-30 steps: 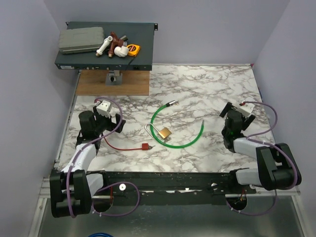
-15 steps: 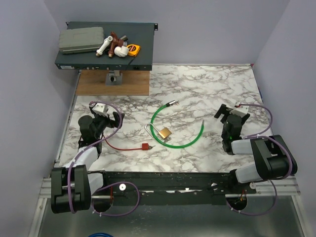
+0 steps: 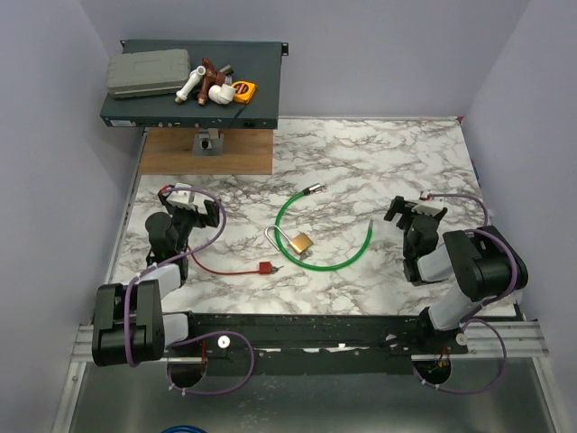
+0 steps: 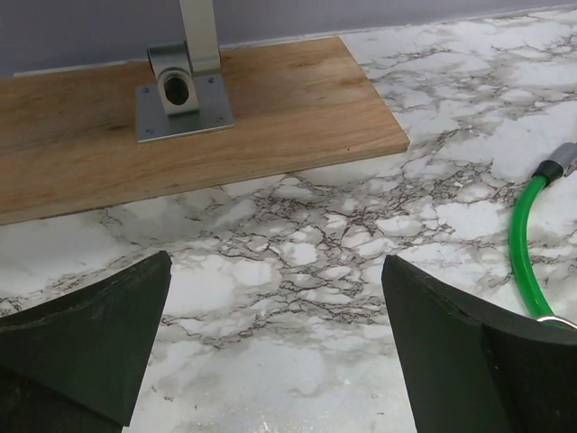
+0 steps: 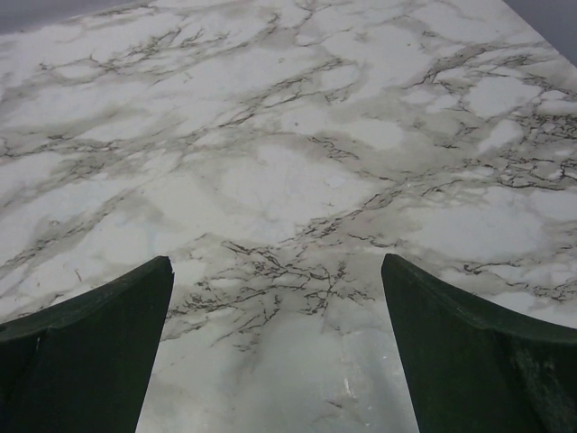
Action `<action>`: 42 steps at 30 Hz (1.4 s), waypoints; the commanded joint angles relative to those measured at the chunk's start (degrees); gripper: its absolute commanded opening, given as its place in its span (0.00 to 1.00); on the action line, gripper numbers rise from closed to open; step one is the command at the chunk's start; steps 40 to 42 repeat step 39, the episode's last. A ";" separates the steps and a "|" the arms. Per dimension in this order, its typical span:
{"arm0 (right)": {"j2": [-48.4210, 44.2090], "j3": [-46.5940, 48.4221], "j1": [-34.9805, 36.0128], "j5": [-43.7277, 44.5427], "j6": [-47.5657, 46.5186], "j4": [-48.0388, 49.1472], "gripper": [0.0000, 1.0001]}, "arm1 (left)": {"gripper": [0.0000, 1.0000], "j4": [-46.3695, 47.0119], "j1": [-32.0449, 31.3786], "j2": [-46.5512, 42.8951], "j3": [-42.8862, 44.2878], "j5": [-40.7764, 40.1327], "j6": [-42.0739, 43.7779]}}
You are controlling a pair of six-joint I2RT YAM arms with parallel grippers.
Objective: Unlock with the key
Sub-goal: Reset both arms
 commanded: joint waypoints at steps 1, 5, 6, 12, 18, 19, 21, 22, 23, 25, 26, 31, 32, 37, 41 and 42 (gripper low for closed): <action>0.24 2.40 -1.59 -2.72 0.80 0.57 1.00 | 0.99 0.93 -0.61 0.88 2.17 -2.63 1.10; 0.44 1.35 -1.60 -3.04 0.08 3.42 1.00 | 0.99 6.14 -1.52 0.46 -1.82 -4.38 2.10; 0.23 1.02 -1.55 -3.10 -0.21 3.92 1.00 | 0.99 22.27 -2.65 3.67 -7.11 -4.00 2.43; 0.26 -1.85 -1.55 -4.33 -1.13 9.09 1.00 | 0.98 15.75 -7.43 1.16 -6.44 -14.70 4.65; 0.26 1.07 -1.55 -3.68 -0.36 3.58 1.00 | 0.99 7.01 -6.77 2.14 -1.03 -24.06 0.31; 0.36 0.93 -1.59 -3.62 -0.54 4.25 1.00 | 0.98 7.00 -6.81 2.16 -0.99 -23.63 0.35; 0.39 0.89 -1.55 -3.60 -0.57 4.21 1.00 | 0.98 7.17 -6.81 2.38 -0.91 -23.46 0.48; 0.39 0.89 -1.55 -3.59 -0.58 4.32 1.00 | 0.98 6.64 -6.81 2.44 -0.61 -23.19 0.49; 0.39 0.89 -1.55 -3.65 -0.59 4.34 1.00 | 0.99 7.62 -6.81 2.71 -0.84 -23.22 0.65; 0.38 0.89 -1.55 -3.64 -0.62 4.26 1.00 | 0.98 7.07 -6.81 2.54 -0.75 -23.24 0.59; 0.39 0.89 -1.55 -3.59 -0.61 4.31 1.00 | 0.98 7.39 -6.86 2.60 -0.81 -23.23 0.59; 0.36 0.89 -1.60 -3.60 -0.61 4.37 1.00 | 0.98 7.29 -6.82 2.56 -0.77 -23.14 0.50; 0.39 0.89 -1.55 -3.59 -0.57 4.34 1.00 | 0.98 7.18 -6.81 2.58 -0.80 -23.14 0.52; 0.37 0.89 -1.57 -3.59 -0.57 4.32 1.00 | 0.99 6.74 -6.81 2.80 -0.46 -23.05 0.50; 0.39 0.89 -1.55 -3.58 -0.57 4.38 1.00 | 0.99 7.34 -6.77 2.53 -0.86 -23.15 0.50; 0.39 0.89 -1.55 -3.58 -0.57 4.38 1.00 | 0.99 7.34 -6.77 2.53 -0.86 -23.15 0.50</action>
